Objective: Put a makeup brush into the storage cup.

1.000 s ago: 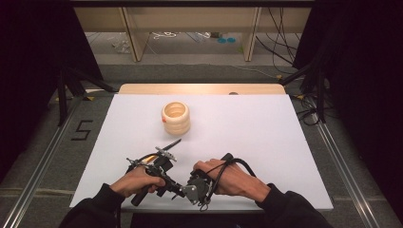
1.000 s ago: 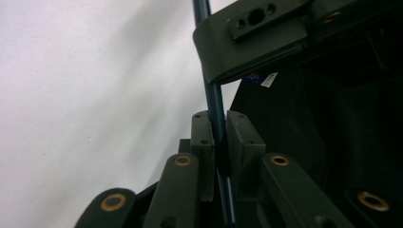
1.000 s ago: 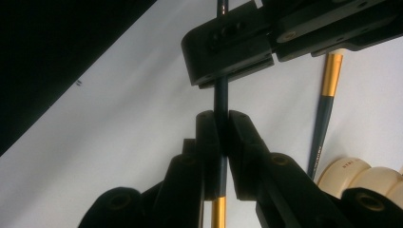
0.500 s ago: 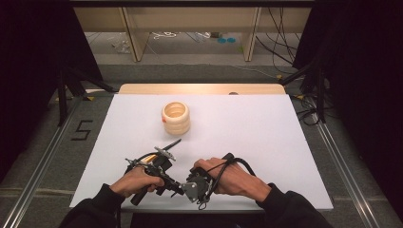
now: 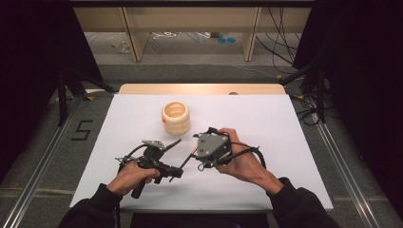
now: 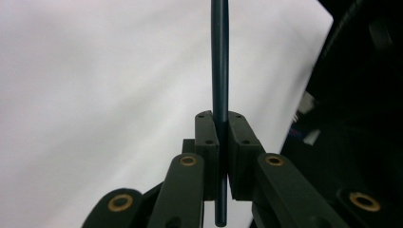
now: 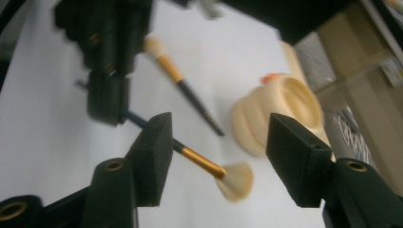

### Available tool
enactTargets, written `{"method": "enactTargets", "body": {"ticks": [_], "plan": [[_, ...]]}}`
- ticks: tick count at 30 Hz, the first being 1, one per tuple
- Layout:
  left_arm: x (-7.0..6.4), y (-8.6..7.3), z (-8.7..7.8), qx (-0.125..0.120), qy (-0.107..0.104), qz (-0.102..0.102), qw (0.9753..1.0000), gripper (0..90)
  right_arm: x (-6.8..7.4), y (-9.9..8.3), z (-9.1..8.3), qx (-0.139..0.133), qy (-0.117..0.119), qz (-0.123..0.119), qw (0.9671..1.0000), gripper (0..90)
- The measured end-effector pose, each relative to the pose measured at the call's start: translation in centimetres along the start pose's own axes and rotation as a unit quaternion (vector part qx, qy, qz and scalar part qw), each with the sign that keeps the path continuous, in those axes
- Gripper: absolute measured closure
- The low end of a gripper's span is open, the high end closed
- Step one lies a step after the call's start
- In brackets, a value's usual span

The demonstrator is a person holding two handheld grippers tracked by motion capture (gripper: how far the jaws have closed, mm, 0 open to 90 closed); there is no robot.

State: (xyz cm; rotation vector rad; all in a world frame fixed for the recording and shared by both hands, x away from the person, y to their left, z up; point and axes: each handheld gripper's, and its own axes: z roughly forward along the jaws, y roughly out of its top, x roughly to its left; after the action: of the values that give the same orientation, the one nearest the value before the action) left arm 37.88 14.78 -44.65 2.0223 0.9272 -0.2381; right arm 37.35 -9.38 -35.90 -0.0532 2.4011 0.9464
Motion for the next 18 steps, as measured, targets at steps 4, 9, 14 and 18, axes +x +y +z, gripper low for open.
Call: {"method": "enactTargets", "body": {"ticks": [4, 9, 14, 18], "plan": [[0.3, 0.3, -0.7, -0.023, 0.014, -0.002, 0.9996, 84.4, -1.4, -1.2, -1.0, -0.046, -0.023, 0.148, 0.9876, 37.7], [0.5, 0.4, -1.3, -0.063, 0.029, -0.001, 0.9976, 84.4, -2.3, -2.7, -1.3, -0.085, -0.035, 0.236, 0.9674, 35.1], [0.7, 0.6, -1.9, -0.108, 0.049, 0.002, 0.9930, 84.4, -2.7, -4.0, -0.9, -0.102, -0.027, 0.301, 0.9477, 33.1], [0.7, 0.6, -2.1, -0.140, 0.065, 0.012, 0.9879, 84.3, -2.9, -4.8, -0.3, -0.110, -0.006, 0.340, 0.9337, 31.4]]}}
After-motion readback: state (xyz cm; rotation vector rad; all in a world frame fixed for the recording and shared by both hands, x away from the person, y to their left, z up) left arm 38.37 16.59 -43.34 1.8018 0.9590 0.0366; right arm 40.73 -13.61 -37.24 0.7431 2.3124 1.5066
